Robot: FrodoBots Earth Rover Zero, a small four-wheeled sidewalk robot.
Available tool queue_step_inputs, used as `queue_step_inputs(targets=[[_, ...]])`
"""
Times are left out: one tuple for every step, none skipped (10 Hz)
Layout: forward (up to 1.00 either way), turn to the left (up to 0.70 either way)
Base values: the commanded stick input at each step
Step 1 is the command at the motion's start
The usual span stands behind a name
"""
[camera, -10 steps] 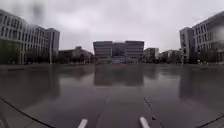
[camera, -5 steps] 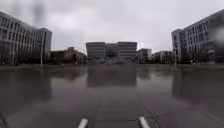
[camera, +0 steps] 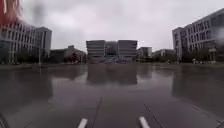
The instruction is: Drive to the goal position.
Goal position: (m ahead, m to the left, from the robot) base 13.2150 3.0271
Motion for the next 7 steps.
queue_step_inputs(targets=[[1.00,0.00],[1.00,0.00],[1.00,0.00],[1.00,0.00],[1.00,0.00],[1.00,0.10],[1.00,0.36]])
